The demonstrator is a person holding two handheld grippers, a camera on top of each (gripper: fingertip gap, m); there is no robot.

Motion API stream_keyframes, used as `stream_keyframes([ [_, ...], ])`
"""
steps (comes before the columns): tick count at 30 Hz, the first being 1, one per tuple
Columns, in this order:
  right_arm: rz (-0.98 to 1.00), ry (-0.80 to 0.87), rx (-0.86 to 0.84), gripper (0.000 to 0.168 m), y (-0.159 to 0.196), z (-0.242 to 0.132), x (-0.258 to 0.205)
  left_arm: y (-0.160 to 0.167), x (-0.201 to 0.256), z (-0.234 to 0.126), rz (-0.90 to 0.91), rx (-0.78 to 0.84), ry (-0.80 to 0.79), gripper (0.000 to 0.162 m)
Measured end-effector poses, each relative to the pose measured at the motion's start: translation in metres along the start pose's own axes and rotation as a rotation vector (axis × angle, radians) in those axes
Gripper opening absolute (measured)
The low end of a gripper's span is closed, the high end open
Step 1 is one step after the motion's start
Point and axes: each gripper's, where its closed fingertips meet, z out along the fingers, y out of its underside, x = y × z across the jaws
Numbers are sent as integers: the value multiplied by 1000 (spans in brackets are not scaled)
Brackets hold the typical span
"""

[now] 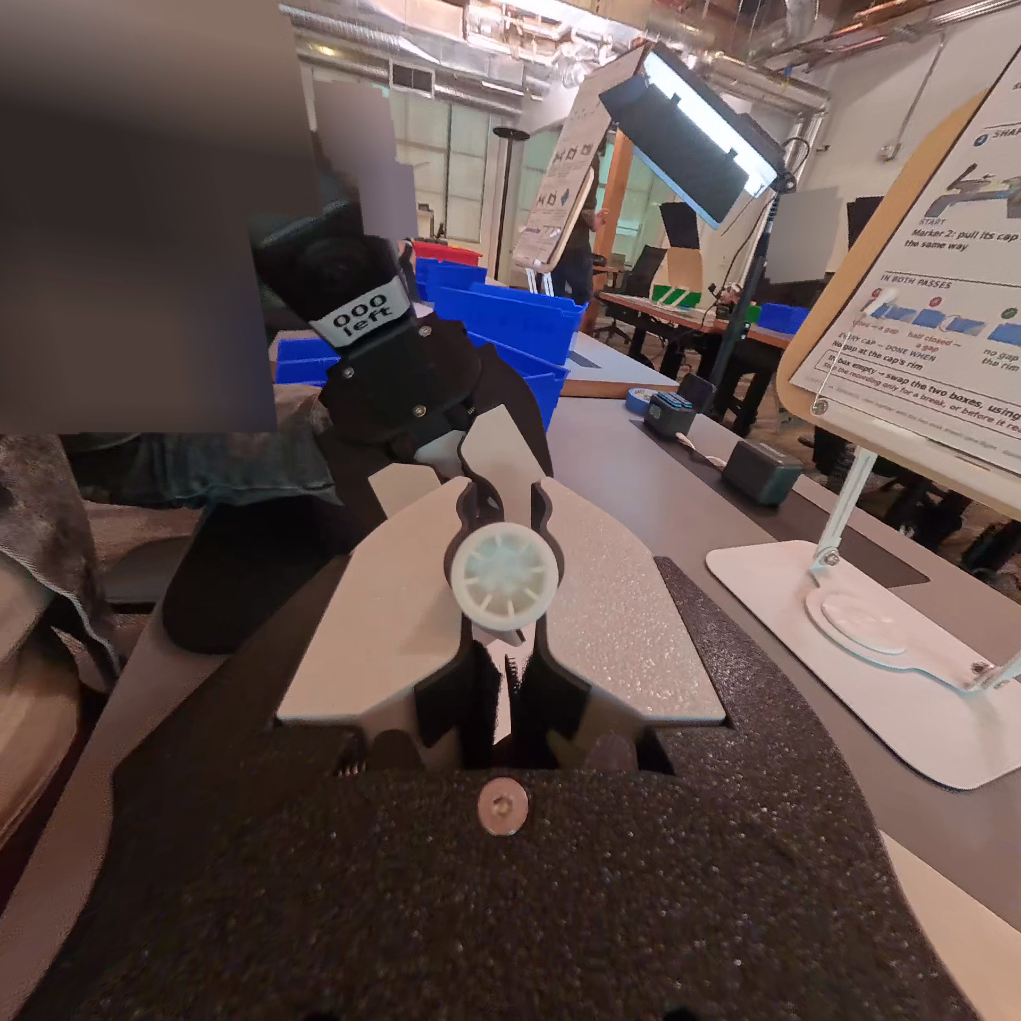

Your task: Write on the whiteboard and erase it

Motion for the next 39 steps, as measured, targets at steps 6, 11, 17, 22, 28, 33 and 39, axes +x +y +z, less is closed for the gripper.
stream_keyframes([
  [6, -9, 26, -7, 19, -5, -7, -3, 3, 3, 0, 50, -19, 6, 15],
  [11, -10, 44, -14, 19, -2, -12, -6, 1, 8, 3, 54, -13, 9, 15],
  [17, -26, 77, -50, 20, 3, -17, -12, 1, 16, 6, 46, -9, 31, 14],
  [22, -40, 87, -40, 20, -3, -20, -21, -8, 24, 2, 28, 58, 52, 14],
  [28, -58, 91, -19, 19, -17, -21, -25, -22, 23, -7, -20, 135, 81, 15],
  [33, -73, 86, -33, 20, -22, -20, -27, -27, 24, -11, -64, 174, 103, 15],
  [39, -60, 34, -43, 19, -29, -23, -39, -38, 43, -19, -218, 252, 301, 15],
])
